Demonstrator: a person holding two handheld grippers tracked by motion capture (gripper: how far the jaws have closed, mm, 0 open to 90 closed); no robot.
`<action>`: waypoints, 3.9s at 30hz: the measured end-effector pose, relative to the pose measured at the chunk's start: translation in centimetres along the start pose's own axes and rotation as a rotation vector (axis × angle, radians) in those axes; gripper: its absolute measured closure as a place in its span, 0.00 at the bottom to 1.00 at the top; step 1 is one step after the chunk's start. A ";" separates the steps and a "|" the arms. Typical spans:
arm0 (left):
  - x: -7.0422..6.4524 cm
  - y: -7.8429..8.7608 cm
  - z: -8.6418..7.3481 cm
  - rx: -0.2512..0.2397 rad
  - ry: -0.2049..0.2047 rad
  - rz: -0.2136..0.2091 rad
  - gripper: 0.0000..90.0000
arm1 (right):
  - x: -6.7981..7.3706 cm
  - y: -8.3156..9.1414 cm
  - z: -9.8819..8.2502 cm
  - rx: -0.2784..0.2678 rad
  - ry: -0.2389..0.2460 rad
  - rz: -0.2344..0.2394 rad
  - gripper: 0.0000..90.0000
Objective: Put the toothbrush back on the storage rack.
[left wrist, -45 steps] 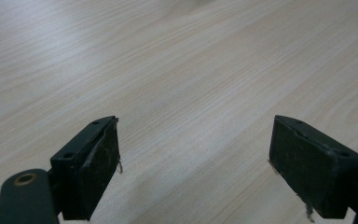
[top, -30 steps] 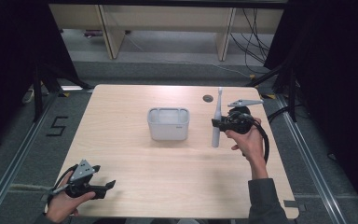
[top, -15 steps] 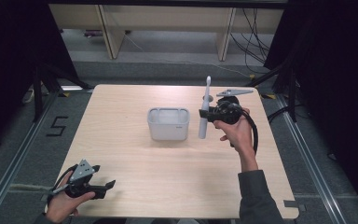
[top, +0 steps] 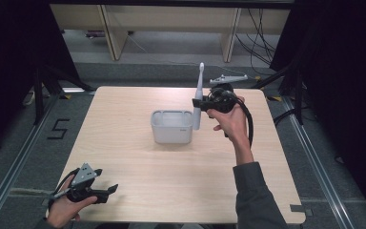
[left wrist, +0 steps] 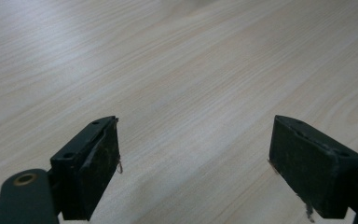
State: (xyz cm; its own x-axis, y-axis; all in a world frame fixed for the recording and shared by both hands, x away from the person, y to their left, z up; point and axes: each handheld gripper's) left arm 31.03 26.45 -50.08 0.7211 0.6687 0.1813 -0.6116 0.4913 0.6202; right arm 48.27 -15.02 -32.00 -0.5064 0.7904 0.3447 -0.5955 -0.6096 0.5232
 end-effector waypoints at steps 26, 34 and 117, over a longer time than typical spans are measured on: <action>-0.1 0.3 -0.1 -0.005 0.001 0.003 0.17 | 0.7 -5.4 1.6 0.030 0.026 -0.085 0.74; -0.1 0.3 -0.1 -0.002 -0.003 0.001 0.17 | 0.3 -6.1 0.8 0.056 0.006 -0.105 0.74; -0.1 -0.2 -0.1 0.010 -0.020 -0.007 0.17 | -2.4 -0.8 -9.2 -0.001 -0.061 -0.049 0.30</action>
State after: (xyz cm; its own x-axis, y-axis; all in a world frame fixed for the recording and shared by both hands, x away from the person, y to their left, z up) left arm 31.08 26.32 -50.32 0.7314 0.6544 0.1920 -0.6036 0.4901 0.6289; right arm 44.23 -17.03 -40.42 -0.4381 0.8212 0.3656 -0.6189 -0.5705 0.5399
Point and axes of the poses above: each handheld gripper's, and its own axes: y roughly backward along the jaws, z roughly out of its top, x roughly to its left, and after that the axes turned 14 degrees about -y, right-handed
